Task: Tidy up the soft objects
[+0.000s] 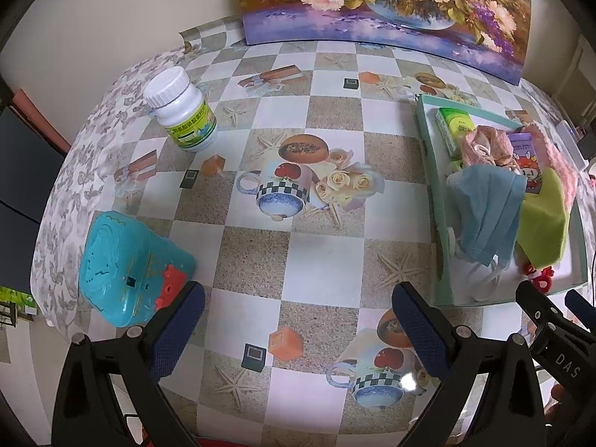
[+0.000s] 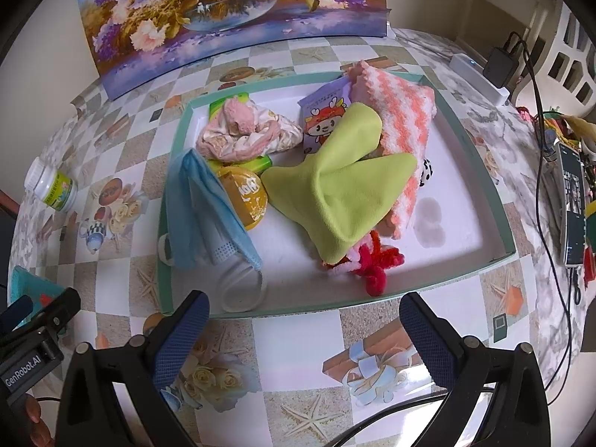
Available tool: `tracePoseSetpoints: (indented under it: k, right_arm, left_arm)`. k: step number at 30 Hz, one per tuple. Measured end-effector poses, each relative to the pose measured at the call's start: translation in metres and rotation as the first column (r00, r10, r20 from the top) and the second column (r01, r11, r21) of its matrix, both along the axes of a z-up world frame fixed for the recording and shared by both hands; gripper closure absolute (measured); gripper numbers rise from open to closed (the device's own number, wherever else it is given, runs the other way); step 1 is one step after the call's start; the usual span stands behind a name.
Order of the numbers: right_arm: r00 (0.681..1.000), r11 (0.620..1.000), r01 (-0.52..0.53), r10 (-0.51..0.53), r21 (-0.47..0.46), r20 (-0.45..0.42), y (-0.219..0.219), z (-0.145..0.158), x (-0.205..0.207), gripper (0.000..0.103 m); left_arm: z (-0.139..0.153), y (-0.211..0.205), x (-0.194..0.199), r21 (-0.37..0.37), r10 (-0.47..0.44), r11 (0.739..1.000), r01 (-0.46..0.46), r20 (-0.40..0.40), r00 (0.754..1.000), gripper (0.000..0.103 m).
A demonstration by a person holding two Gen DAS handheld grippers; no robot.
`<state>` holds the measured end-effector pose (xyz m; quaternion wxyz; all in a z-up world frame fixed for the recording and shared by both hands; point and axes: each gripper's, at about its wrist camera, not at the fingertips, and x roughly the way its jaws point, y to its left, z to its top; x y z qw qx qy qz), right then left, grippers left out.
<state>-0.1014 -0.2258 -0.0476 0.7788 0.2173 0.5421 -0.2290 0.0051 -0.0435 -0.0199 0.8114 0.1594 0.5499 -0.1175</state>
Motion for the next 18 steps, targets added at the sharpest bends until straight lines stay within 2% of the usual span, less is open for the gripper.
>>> tracePoseSetpoints:
  k: [18]
  right_arm:
    - [1.000, 1.000, -0.022, 0.022, -0.006, -0.010, 0.0002, -0.0038, 0.0031, 0.000]
  left_arm:
    - [0.0029, 0.0015, 0.0011, 0.006, 0.008, 1.000, -0.008, 0.010, 1.000, 0.003]
